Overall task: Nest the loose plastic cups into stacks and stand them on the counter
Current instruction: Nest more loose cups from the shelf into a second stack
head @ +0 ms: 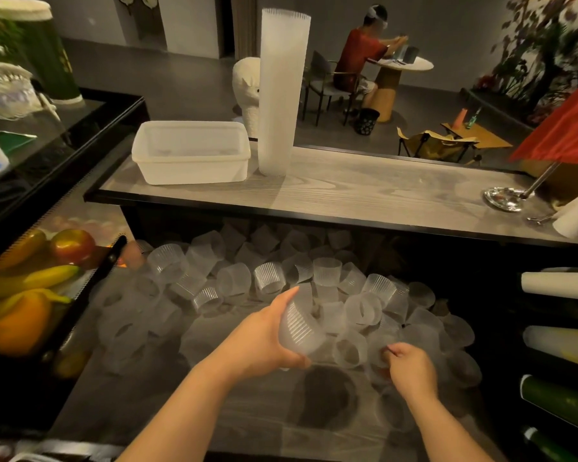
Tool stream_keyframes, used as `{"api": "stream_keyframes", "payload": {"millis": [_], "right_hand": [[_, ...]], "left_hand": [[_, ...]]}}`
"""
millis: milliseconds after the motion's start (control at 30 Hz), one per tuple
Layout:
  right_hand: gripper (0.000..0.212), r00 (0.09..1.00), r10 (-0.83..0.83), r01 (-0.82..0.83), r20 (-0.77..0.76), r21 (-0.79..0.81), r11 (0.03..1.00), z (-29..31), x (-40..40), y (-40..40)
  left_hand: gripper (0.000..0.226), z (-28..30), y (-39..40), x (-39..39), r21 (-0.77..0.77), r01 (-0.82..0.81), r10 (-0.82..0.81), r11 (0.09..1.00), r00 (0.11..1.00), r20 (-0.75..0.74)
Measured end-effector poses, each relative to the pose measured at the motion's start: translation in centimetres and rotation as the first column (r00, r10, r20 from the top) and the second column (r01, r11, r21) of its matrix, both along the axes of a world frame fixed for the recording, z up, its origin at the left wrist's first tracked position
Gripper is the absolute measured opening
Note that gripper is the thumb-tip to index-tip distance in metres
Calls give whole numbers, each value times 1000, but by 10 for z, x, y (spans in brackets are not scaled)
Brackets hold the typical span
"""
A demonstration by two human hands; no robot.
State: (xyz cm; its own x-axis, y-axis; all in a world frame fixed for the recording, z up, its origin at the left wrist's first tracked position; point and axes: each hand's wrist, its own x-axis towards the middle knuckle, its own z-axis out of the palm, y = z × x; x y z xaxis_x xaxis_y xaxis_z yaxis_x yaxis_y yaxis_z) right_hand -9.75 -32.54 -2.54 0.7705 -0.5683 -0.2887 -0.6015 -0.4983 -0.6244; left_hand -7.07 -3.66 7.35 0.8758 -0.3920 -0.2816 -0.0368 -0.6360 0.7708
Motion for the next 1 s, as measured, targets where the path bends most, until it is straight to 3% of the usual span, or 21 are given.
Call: {"api": "stream_keyframes", "payload": {"millis": [67, 167, 233, 300, 500, 633, 833, 900, 933, 1000], "right_hand": [[11, 991, 27, -48, 131, 155, 987, 22, -2, 15], [12, 952, -42, -136, 304, 540, 830, 65, 0, 39], [19, 922, -22, -244, 387, 624, 742, 92, 0, 53], [22, 899, 43, -334, 435, 621, 709, 110, 0, 65], [9, 868, 238, -448, 435, 483, 752, 125, -2, 84], [37, 802, 396, -567, 447, 362, 740, 126, -3, 87], [31, 687, 600, -713, 409, 223, 665, 122, -8, 90], [39, 652, 670, -750, 355, 176, 637, 123, -11, 85], [41, 662, 662, -744, 352, 202, 637, 122, -10, 79], [39, 778, 518, -619, 355, 291, 729, 122, -5, 63]], "left_hand": [[118, 0, 3, -2, 14, -1, 1, 1000, 1000, 2], [117, 0, 6, -5, 27, -1, 1, 1000, 1000, 0], [118, 1, 5, -7, 29, 4, -4, 1000, 1000, 1], [119, 2, 3, -9, 10, 11, -11, 1000, 1000, -1], [107, 8, 3, -14, -94, -3, 2, 996, 1000, -16], [102, 9, 0, -15, -137, -10, 10, 990, 1000, -3], [108, 4, -7, -9, -139, -31, 36, 990, 999, 34], [108, 3, -10, -8, -128, -18, 23, 992, 999, 37], [107, 2, -12, -7, -120, -16, 20, 993, 999, 36], [104, 1, -16, -6, -100, -25, 29, 995, 999, 37]]}}
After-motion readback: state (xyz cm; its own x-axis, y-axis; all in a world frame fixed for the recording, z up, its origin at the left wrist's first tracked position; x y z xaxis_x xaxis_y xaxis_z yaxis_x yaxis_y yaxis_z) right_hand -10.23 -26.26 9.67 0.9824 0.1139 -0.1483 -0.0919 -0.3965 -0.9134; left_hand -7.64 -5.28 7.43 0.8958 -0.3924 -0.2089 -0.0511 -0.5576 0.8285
